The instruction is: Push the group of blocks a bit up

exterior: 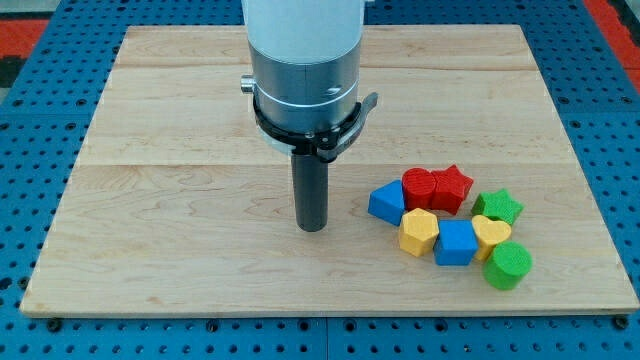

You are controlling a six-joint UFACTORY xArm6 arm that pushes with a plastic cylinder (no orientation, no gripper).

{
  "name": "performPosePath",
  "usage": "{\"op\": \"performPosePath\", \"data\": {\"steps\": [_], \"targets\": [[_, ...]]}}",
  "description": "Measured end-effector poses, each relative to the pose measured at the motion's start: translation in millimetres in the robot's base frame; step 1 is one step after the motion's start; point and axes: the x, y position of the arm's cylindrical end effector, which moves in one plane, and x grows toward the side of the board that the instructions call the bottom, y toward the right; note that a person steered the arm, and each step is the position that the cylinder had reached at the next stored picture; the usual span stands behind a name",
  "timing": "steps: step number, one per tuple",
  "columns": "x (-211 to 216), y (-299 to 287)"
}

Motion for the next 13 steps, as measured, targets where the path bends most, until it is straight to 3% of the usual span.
{"op": "performPosePath", "data": {"steps": [4, 5, 6, 7, 8, 9, 10, 11, 12, 13], "targets": [[-12, 0], [-83, 1], [-142, 62], [-162, 163], [-154, 268], [-64, 332], [-48, 358], [20, 346], [94, 296], [91, 270]]}}
